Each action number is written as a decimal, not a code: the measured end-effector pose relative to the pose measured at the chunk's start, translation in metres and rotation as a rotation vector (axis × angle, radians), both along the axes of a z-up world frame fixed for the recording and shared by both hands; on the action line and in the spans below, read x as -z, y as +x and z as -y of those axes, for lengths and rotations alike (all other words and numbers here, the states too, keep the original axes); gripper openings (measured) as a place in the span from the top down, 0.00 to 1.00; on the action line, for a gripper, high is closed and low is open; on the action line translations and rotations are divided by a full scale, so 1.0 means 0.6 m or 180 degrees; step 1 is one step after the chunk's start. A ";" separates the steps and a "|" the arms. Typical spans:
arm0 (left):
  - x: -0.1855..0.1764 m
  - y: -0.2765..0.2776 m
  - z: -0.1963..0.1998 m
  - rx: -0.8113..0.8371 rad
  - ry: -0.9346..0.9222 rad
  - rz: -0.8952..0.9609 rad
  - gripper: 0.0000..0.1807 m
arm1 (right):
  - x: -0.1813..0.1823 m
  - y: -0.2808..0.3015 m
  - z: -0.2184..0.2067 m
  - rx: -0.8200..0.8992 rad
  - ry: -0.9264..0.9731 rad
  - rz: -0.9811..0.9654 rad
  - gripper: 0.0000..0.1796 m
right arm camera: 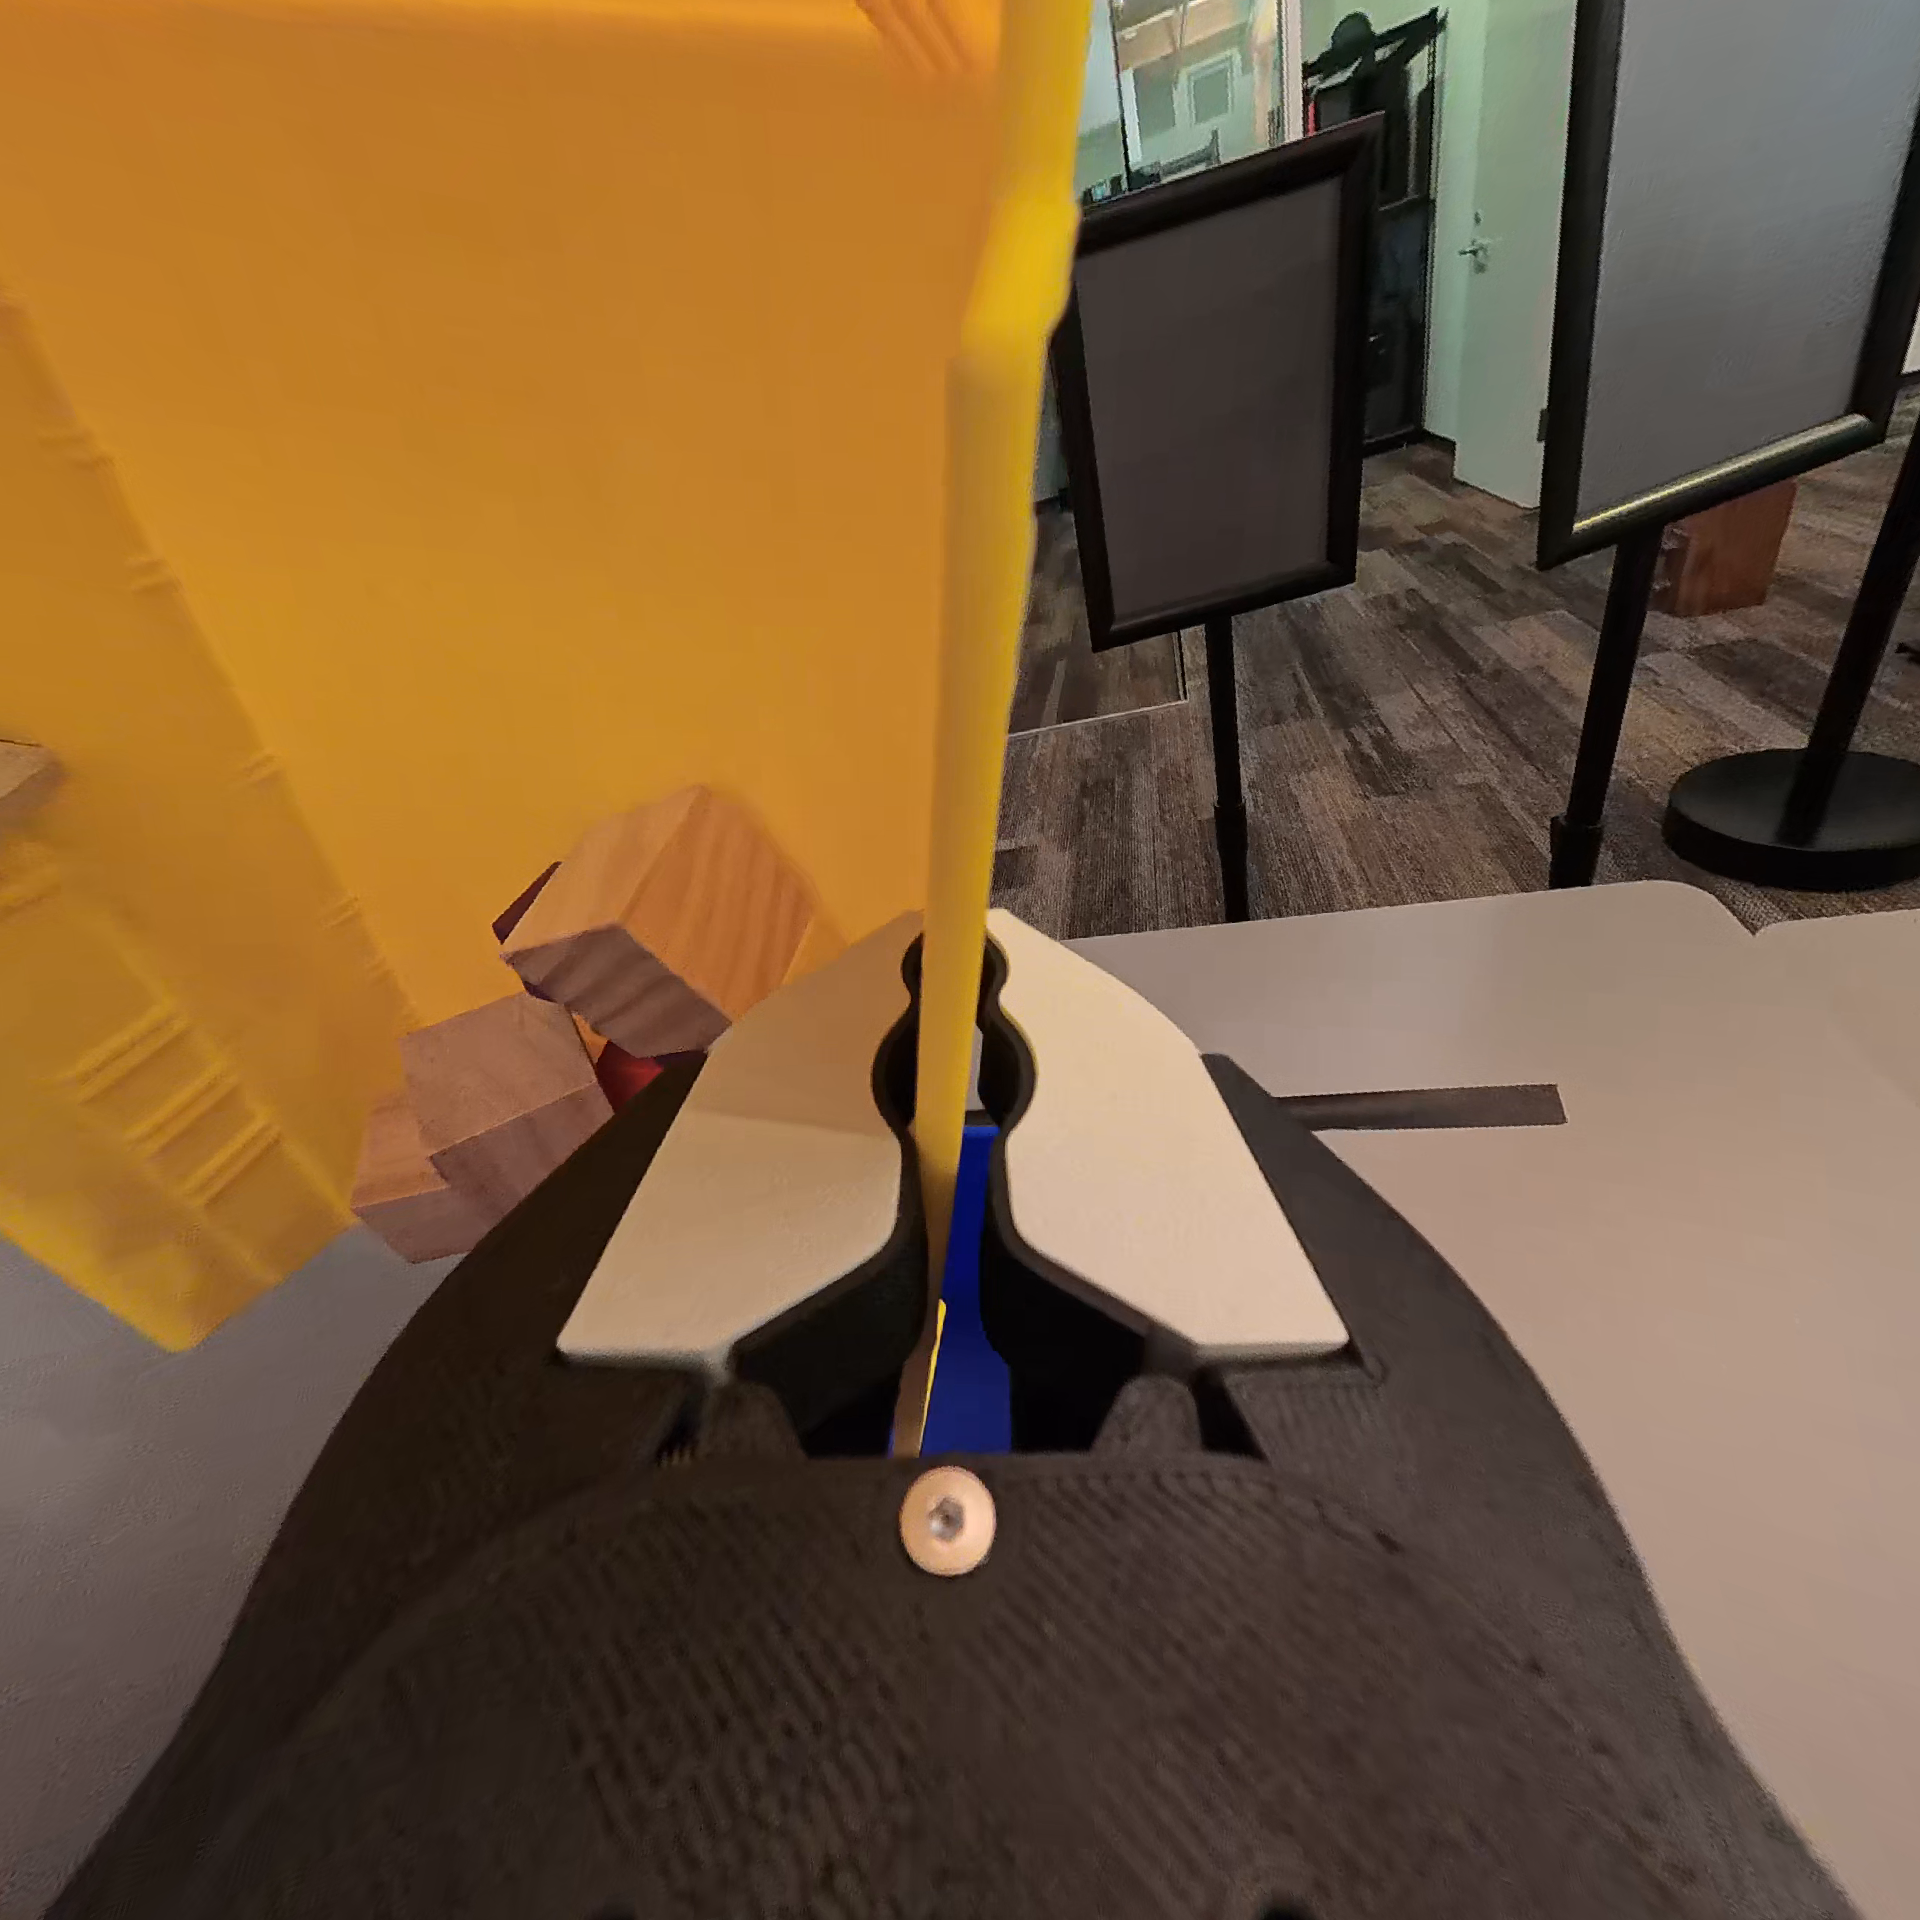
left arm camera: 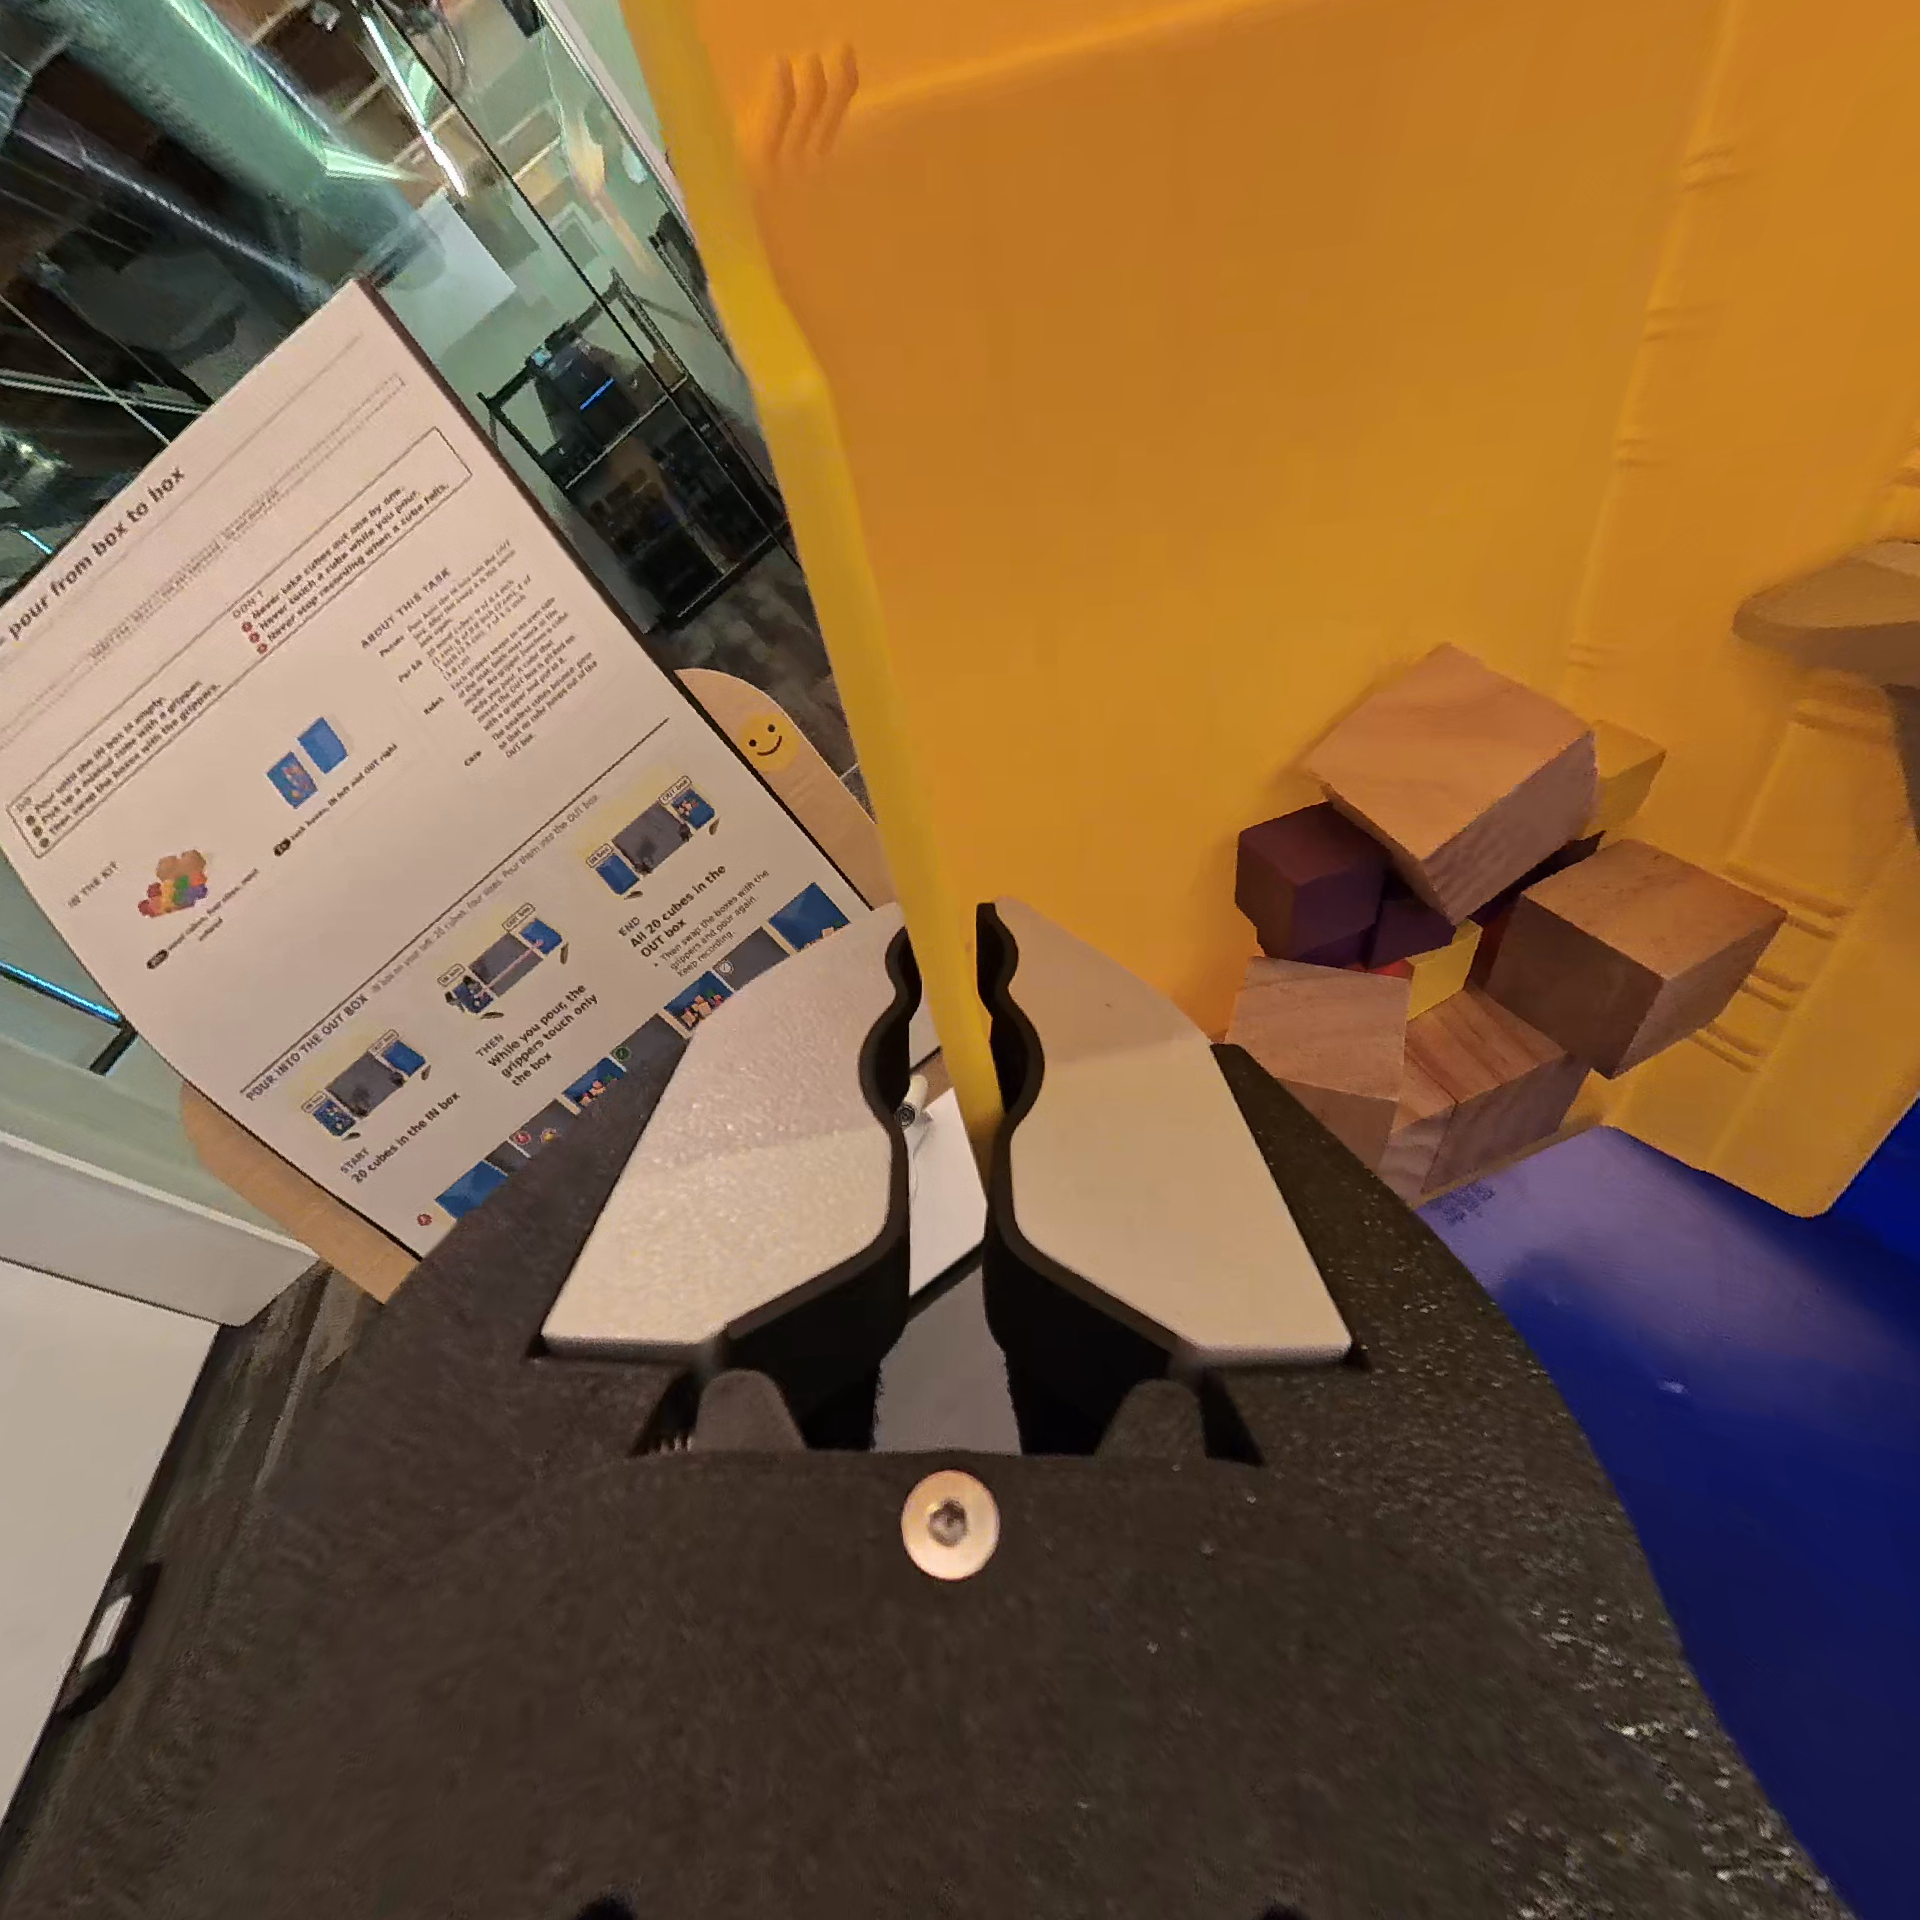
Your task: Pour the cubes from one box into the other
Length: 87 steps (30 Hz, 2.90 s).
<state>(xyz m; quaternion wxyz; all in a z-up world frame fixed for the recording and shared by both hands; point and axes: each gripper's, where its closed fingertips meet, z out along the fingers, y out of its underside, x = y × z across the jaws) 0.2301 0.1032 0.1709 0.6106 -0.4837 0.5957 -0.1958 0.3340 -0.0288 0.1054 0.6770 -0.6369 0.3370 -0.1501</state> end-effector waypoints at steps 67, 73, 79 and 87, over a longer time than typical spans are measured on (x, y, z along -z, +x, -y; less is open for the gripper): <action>-0.015 -0.003 0.032 0.0240 0.0278 0.0180 0.92 | -0.009 0.007 0.020 0.0024 0.0299 0.0234 0.98; -0.011 0.000 0.032 0.0232 0.0284 0.0141 0.92 | -0.002 0.010 0.019 -0.0008 0.0293 0.0175 0.98; -0.018 -0.005 0.041 0.0277 0.0332 0.0213 0.91 | -0.009 0.009 0.025 0.0006 0.0361 0.0232 0.98; -0.027 -0.011 0.059 0.0457 0.0246 0.0323 0.90 | -0.033 0.002 0.049 0.0086 0.0305 0.0257 0.98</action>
